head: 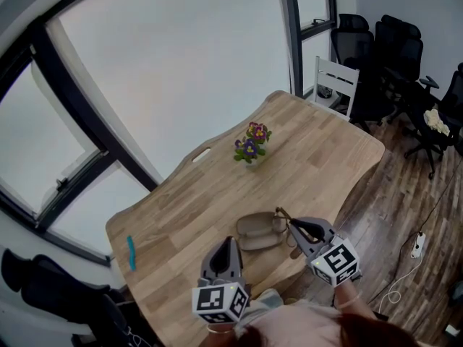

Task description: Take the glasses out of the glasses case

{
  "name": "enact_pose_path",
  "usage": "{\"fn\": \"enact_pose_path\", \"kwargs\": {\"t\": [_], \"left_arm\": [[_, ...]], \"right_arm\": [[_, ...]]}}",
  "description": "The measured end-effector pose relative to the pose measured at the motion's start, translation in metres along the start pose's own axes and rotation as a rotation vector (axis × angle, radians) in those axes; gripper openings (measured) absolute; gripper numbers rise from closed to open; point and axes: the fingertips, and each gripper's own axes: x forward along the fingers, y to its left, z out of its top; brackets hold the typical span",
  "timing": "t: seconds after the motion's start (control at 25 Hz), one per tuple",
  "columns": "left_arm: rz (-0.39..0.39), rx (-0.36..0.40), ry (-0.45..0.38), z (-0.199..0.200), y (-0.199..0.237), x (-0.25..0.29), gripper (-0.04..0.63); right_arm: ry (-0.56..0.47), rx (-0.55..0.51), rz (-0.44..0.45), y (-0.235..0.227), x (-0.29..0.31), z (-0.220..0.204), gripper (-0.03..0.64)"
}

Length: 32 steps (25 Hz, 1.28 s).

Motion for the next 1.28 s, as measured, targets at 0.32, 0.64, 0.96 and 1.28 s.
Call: {"fn": "enact_pose_path", "kwargs": {"t": [0.32, 0.64, 0.96, 1.28], "left_arm": [[0.006, 0.001, -0.008, -0.001, -0.008, -0.009, 0.002], [0.005, 0.000, -0.006, -0.004, -0.016, -0.014, 0.002], [0.006, -0.002, -0.005, -0.007, -0.020, -0.016, 0.002], [0.001, -0.006, 0.002, -0.010, -0.022, -0.015, 0.001]], "right_arm": [[-0.012, -0.011, -0.001, 0.003, -0.012, 0.005, 0.014], [-0.018, -0.013, 0.002, 0.004, -0.022, 0.005, 0.014], [-0.011, -0.019, -0.003, 0.004, -0.030, 0.008, 0.014], [-0.009, -0.020, 0.000, 0.004, -0.032, 0.007, 0.014]]}}
